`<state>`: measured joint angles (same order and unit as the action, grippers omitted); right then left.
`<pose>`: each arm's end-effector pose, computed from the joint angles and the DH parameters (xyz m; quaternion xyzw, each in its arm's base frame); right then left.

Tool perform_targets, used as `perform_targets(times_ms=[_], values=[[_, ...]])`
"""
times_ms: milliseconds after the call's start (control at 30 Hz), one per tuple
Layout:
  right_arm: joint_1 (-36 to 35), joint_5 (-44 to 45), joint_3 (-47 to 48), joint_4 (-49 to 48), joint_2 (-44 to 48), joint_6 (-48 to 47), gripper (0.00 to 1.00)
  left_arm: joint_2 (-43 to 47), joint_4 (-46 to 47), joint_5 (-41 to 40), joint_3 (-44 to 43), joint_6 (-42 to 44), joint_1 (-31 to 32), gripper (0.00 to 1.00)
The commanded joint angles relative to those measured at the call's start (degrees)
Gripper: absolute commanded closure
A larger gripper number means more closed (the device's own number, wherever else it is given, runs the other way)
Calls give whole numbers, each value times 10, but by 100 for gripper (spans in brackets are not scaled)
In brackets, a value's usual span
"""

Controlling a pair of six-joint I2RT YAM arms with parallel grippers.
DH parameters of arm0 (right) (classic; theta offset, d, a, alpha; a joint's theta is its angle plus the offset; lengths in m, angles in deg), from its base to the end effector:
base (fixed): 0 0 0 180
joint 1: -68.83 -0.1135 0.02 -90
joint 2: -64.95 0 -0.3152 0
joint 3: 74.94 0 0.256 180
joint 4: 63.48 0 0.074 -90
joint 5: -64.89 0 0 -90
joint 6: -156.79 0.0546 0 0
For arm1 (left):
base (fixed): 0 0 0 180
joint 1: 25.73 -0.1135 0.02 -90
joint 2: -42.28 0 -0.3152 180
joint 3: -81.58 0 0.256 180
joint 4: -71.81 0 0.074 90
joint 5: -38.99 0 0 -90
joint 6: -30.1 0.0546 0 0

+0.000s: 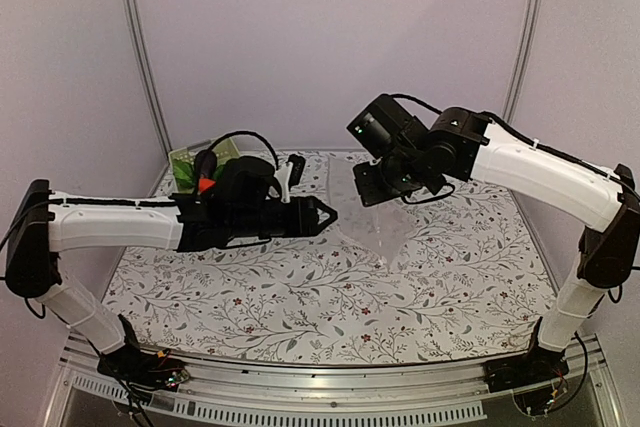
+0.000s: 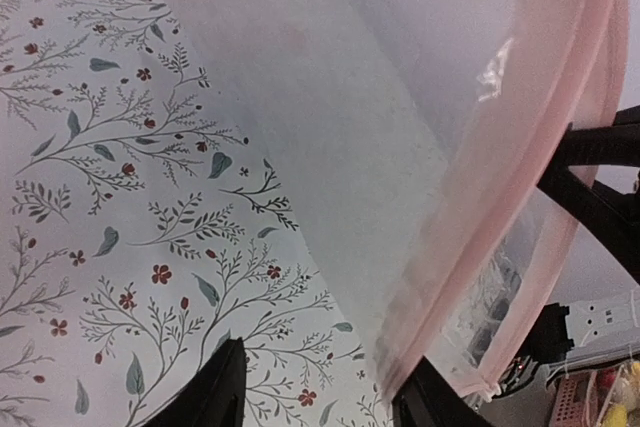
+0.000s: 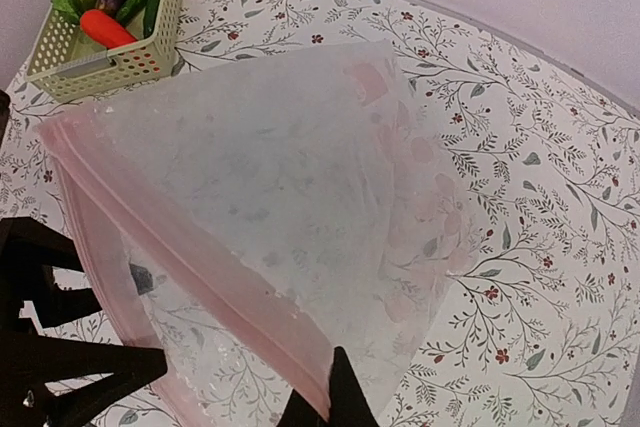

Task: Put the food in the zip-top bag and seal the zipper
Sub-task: Adjust the zipper food storage bag at the center of the board, then pick up the fake vegetable from the bin.

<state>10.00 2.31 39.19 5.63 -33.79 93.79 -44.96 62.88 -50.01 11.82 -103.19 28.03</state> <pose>0.2219 0.3183 0.3943 -0.1822 0.9081 0.0410 0.3749 0.2145 -0.2943 0.2942 0.0821 0.8459 -0.3997 0.3434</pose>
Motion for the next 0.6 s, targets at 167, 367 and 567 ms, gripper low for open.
perform_targets(times_ms=[167,367,567], values=[[0,-16,-7,-12,8,5,100,142,-92,25,2,74,-28,4],[0,-19,-1,-11,9,0,100,223,-269,27,-44,119,-115,1],[0,-33,-1,-10,13,-11,100,210,-407,55,-104,185,-245,0]])
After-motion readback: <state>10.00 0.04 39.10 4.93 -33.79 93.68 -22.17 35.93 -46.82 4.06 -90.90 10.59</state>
